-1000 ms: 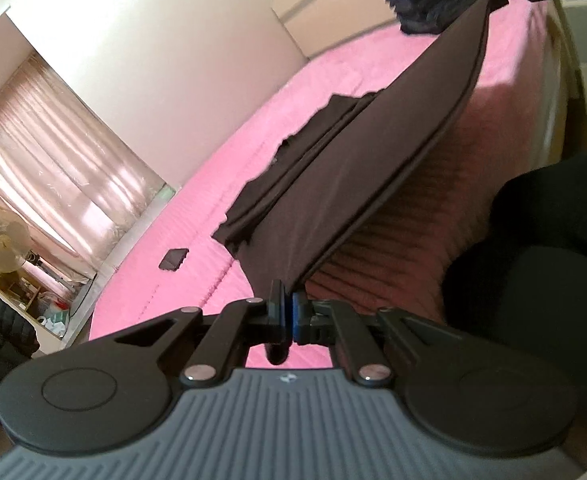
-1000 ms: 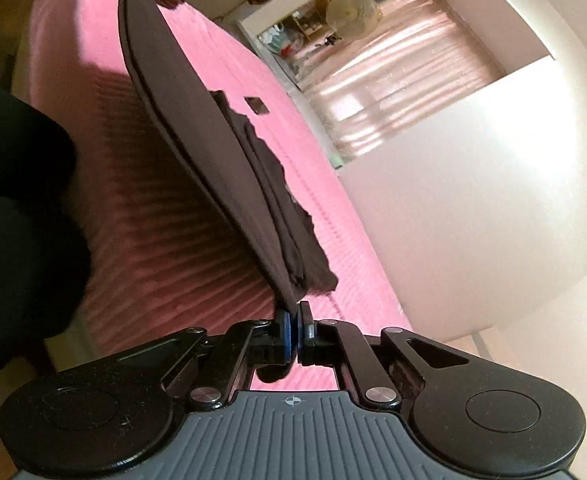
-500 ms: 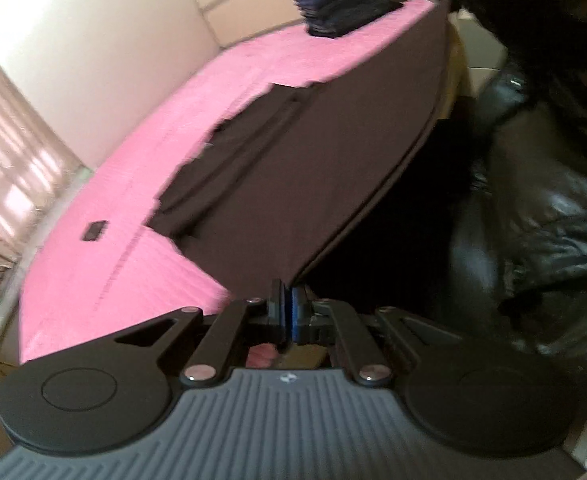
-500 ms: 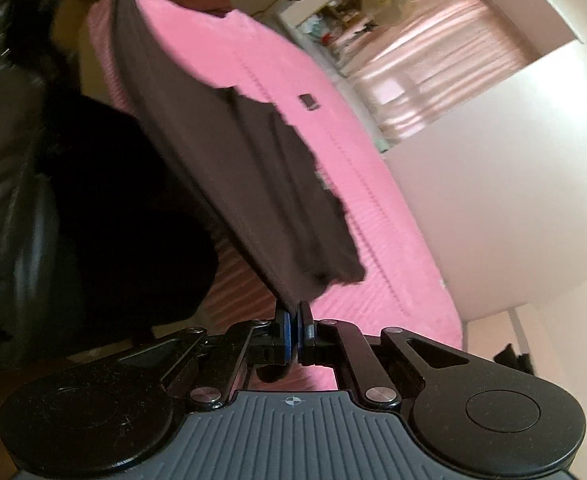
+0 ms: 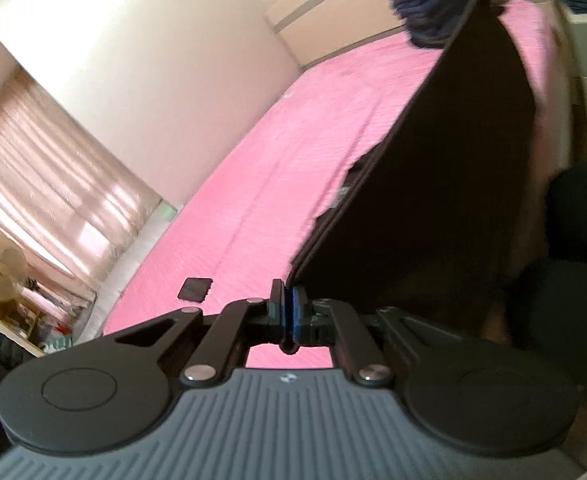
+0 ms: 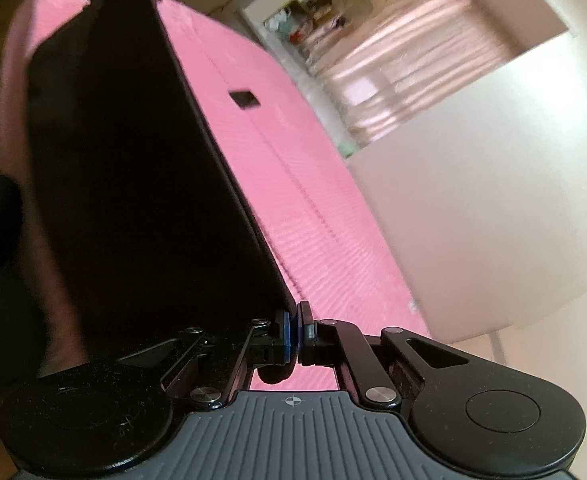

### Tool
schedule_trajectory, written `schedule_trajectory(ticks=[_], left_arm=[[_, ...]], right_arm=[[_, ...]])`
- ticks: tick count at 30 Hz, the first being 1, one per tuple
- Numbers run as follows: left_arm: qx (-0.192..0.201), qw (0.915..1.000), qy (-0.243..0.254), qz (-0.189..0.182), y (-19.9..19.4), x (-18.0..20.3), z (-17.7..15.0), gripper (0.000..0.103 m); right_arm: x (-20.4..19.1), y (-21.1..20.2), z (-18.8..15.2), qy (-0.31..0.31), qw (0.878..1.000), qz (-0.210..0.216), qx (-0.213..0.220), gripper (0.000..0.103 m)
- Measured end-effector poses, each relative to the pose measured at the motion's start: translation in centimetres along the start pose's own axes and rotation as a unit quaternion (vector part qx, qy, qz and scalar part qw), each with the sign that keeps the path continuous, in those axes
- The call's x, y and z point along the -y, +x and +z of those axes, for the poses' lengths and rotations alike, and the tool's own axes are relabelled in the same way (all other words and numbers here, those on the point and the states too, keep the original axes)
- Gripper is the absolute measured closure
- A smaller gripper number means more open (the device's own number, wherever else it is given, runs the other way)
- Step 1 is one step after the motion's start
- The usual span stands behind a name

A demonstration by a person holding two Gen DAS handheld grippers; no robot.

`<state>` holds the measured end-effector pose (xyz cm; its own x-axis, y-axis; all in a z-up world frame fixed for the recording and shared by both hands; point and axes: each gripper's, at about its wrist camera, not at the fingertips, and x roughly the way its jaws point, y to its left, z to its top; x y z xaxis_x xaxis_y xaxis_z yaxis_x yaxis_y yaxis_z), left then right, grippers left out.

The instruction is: Fold clothes

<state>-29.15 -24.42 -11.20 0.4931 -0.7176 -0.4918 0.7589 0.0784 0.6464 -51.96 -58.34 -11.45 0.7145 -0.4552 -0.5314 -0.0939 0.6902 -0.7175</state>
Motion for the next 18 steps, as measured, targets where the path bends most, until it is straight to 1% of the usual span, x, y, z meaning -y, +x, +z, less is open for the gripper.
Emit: schedule_trajectory(ticks=[4, 6, 8, 9, 10, 11, 13, 15, 18], left_arm=[[-0.029, 0.9994, -0.008, -0.015, 11.1, -4.6, 1.7, 0.099], [-0.051, 0.9983, -0.008, -0.026, 17.5, -5.6, 1.7, 0.099], [-0.072, 0.9962, -0.019, -0.045, 23.4, -6.1, 1.2, 0.099], [-0.086, 0.9946, -0.020, -0.054, 26.3, -6.1, 0.7, 0.099], [-0.099, 0.9929, -0.022, -0.062, 29.0, -6.0, 0.1, 0.099], [-0.110, 0.9915, -0.021, -0.067, 30.8, -5.9, -0.5, 0.099], [-0.130, 0.9884, -0.021, -0.076, 34.3, -5.7, -1.8, 0.099], [-0.133, 0.9878, -0.031, -0.076, 35.9, -6.3, -2.7, 0.099], [-0.128, 0.9875, -0.056, -0.072, 37.2, -7.6, -3.8, 0.099]], right_arm=[[3.0, 12.3, -1.3, 0.009, 0.998, 0.040, -0.049, 0.102], [3.5, 18.6, -2.1, 0.020, 0.995, 0.060, -0.072, 0.102], [3.8, 23.7, -3.0, 0.038, 0.992, 0.084, -0.092, 0.102], [3.7, 25.5, -3.2, 0.038, 0.990, 0.094, -0.098, 0.102], [3.5, 27.3, -3.4, 0.037, 0.989, 0.103, -0.103, 0.102], [3.3, 29.0, -3.5, 0.036, 0.987, 0.113, -0.108, 0.102], [3.3, 30.6, -3.4, 0.036, 0.987, 0.116, -0.102, 0.102], [3.9, 31.6, -3.2, 0.044, 0.989, 0.111, -0.093, 0.102], [3.2, 32.8, -4.1, 0.052, 0.988, 0.108, -0.094, 0.102]])
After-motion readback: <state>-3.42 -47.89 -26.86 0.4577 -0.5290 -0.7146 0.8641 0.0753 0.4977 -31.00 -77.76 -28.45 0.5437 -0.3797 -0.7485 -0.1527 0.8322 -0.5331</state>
